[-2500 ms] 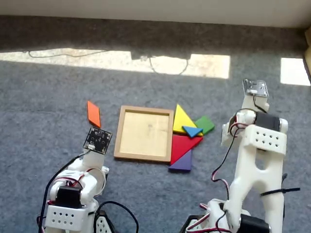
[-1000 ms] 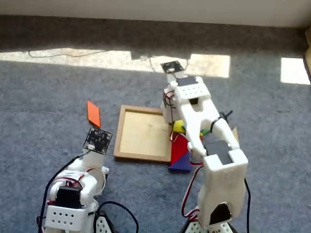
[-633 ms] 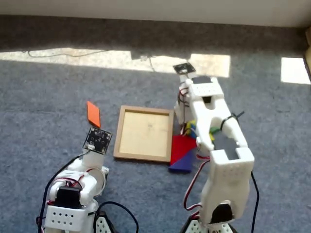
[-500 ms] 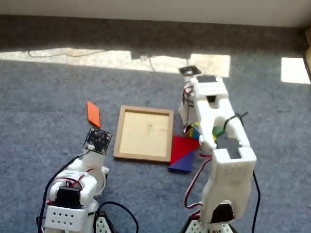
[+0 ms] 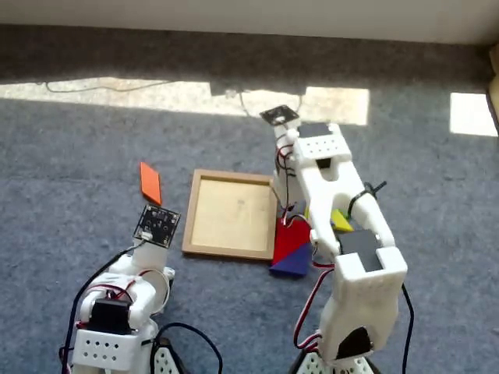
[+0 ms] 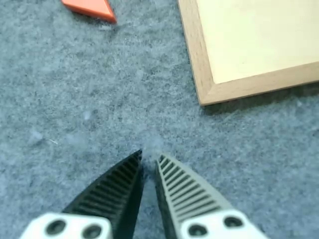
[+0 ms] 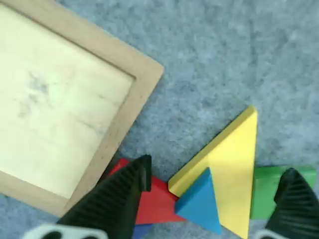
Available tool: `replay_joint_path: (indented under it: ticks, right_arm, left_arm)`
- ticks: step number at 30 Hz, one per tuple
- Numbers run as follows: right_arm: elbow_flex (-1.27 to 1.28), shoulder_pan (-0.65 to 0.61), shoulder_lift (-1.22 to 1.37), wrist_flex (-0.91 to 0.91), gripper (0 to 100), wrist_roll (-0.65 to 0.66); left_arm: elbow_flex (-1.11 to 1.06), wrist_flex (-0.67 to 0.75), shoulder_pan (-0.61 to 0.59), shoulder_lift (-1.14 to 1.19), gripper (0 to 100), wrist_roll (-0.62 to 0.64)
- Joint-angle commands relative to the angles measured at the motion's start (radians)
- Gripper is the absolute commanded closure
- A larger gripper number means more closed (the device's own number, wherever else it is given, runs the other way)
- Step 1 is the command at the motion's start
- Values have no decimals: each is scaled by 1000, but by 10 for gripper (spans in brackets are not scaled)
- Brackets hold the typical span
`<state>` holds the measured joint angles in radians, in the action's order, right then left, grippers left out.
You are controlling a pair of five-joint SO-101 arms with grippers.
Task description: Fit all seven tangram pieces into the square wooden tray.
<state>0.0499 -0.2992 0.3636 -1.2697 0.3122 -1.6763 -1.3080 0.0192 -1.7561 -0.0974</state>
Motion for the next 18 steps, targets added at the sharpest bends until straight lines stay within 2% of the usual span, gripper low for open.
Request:
replay_joint_path:
  ticks: [1,5,11,18]
  right_arm:
    - [85,-5,-68,110,623,12]
    - [173,-1,-68,185,623,12]
    - [185,71,-67,205,625,14]
    - [188,111,-67,157,696,86]
  left_arm:
    - [-21,2,13,-21,994,9]
    - [-21,2,13,-21,994,9]
    - [-21,2,13,-21,994,9]
    - [-21,2,13,-21,994,9]
